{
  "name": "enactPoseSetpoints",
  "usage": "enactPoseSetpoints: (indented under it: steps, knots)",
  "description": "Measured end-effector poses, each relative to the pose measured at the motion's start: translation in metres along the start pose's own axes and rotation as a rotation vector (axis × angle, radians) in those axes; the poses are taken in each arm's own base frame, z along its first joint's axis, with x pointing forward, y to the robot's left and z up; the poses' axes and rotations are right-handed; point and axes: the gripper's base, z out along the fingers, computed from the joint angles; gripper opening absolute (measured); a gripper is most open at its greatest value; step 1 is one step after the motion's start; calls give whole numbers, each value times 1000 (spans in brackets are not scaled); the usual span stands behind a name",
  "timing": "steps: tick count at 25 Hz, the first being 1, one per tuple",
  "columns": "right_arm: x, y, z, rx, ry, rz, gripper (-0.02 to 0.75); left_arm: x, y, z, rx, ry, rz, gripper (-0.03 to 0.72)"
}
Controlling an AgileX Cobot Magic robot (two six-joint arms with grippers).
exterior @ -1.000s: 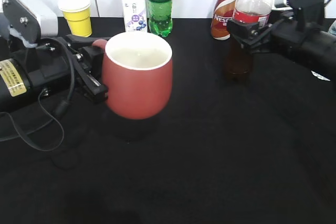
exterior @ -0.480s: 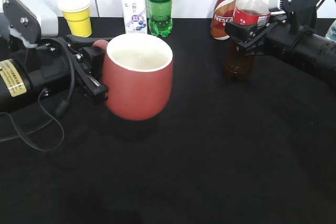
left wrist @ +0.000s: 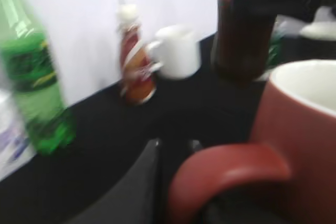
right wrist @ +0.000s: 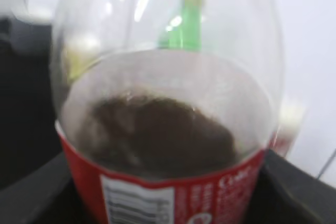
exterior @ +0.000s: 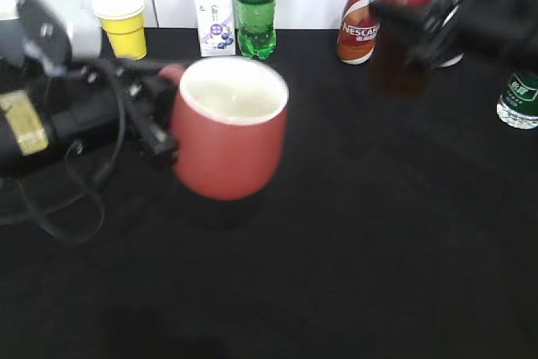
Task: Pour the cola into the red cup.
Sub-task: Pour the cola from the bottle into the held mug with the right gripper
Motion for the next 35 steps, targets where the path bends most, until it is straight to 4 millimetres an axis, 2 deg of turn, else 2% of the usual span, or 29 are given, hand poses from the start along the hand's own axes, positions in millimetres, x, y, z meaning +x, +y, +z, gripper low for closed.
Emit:
enactPoseSetpoints:
  steps: [2,4,7,12,20,29,35]
  knots:
    - [-24,5,-10,-38,-48,-126,504,-8,1,12,36,-23,1,108]
    - [-41,8,-18,-47,-74,-206,504,-13,-9,27,81,-22,13,108]
    - [-54,8,-25,-17,-92,-407,504,-24,-30,50,157,-26,52,108]
    - [-55,8,-26,-4,-94,-681,504,-41,-33,61,167,-70,70,111]
    - [-52,6,-26,11,-60,-1049,503,-39,-27,64,104,-88,-18,111]
    - [-53,3,-26,56,-49,-1245,501,-41,-29,65,128,-127,-62,112]
    - [-53,2,-26,71,-43,-1313,501,-40,-32,64,163,-116,-25,112]
